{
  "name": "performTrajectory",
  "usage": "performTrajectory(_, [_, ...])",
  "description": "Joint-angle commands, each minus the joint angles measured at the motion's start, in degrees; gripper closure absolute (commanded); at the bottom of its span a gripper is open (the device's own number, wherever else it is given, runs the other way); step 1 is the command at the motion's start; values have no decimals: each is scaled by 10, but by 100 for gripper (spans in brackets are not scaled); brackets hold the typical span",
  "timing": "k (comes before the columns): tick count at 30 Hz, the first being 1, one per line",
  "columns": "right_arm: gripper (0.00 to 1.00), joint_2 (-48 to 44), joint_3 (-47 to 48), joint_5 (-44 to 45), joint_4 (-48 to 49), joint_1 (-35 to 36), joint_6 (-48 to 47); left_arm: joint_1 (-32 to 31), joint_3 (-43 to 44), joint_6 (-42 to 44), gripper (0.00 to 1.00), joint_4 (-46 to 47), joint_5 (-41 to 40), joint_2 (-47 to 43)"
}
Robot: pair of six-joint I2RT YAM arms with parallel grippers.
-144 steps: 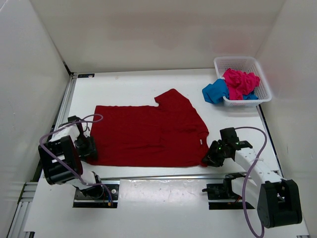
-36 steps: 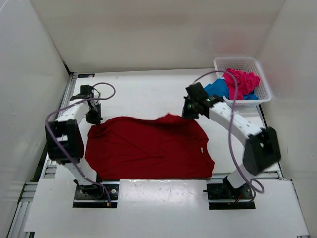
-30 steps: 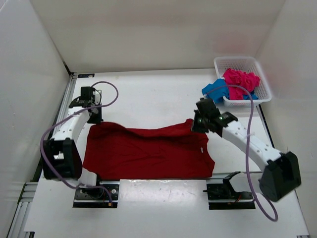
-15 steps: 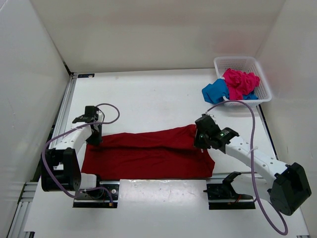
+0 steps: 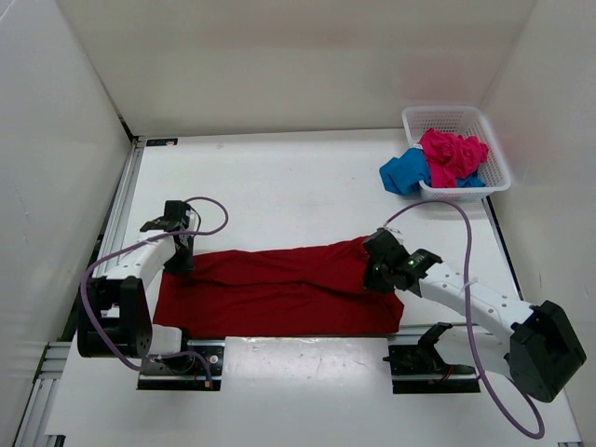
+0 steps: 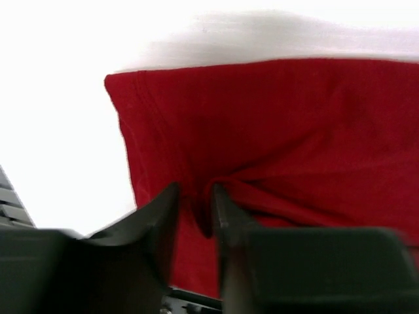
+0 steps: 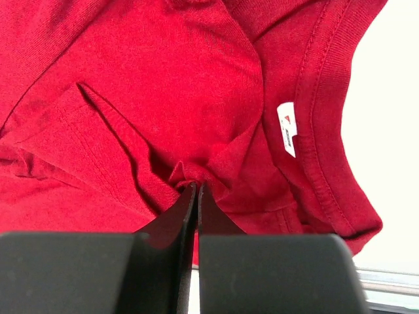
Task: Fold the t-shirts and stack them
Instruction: Fold the other side of the tshirt into a rectangle
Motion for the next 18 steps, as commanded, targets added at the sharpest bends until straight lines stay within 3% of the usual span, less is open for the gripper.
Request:
performTrajectory(1, [100,10,-5,0,12,8,10,-6,-7,-1,59,-16,-26,-34])
performTrajectory(4, [100,22,-5,0,12,8,10,-6,7,-1,37,-90,10,-67])
performTrajectory(6, [100,28,-5,0,12,8,10,-6,21,-1,31,-134,37,-94])
performTrajectory(10, [100,34,-5,0,18,8,10,-12,15,-1,30,-112,11,-131])
performTrajectory(18, [100,34,-5,0,23,13,10,-90,-35,-1,28,-19,-34,-185])
